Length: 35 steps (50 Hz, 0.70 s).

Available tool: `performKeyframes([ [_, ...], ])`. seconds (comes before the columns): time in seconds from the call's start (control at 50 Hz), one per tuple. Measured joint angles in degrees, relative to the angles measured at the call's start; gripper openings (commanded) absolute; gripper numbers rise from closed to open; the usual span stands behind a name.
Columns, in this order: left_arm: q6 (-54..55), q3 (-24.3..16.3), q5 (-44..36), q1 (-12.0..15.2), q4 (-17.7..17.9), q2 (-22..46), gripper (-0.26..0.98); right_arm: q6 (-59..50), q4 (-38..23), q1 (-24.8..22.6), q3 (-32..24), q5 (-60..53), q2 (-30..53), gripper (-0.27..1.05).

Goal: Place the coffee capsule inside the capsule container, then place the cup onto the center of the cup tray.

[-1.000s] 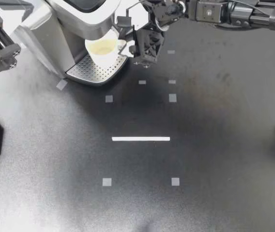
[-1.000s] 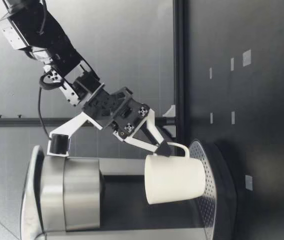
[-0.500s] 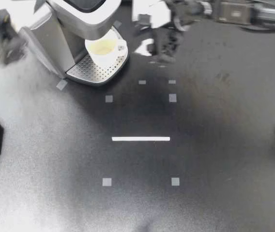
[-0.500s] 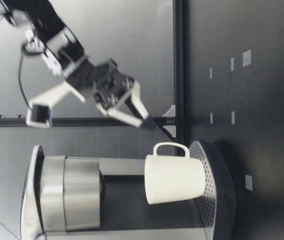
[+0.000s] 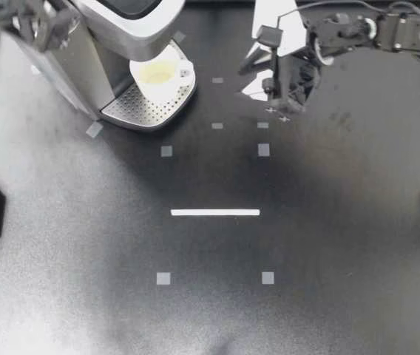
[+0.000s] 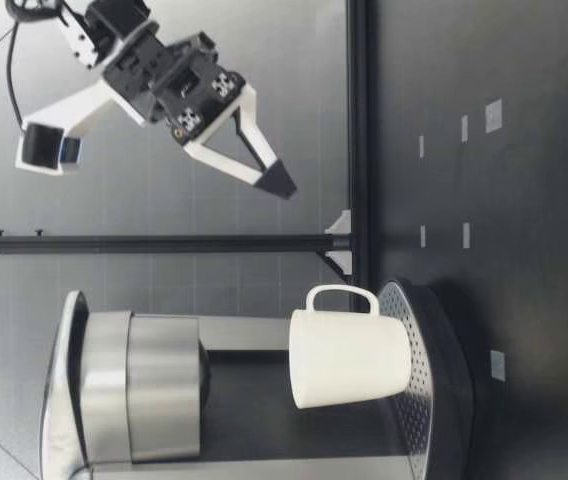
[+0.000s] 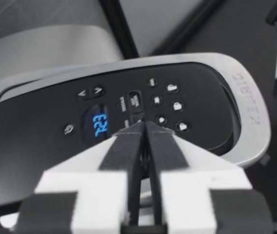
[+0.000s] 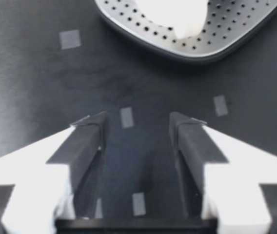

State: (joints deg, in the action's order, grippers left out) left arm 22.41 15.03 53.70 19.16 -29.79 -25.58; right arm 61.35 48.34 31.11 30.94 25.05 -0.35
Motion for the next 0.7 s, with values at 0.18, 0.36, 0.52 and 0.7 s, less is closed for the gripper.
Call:
performKeyframes([
  [0.18, -7.4, -3.6, 0.2, 4.0, 7.6, 3.8, 0.11, 0.0, 0.4, 0.0, 0.8, 0.0, -0.4, 0.49],
  [0.36, -8.1, -4.1, -0.8, 6.2, 8.1, 6.3, 0.11, 0.0, 0.6, 0.0, 1.8, 0.0, -0.4, 0.49],
  [0.52, -8.2, -4.0, -1.3, 7.2, 8.2, 7.6, 0.11, 0.2, 0.6, 0.0, 2.4, -0.1, -1.0, 0.49],
  [0.7, -8.2, -4.1, -1.8, 7.4, 8.2, 8.3, 0.11, 0.3, 0.7, 0.0, 2.5, -0.3, -1.1, 0.49],
])
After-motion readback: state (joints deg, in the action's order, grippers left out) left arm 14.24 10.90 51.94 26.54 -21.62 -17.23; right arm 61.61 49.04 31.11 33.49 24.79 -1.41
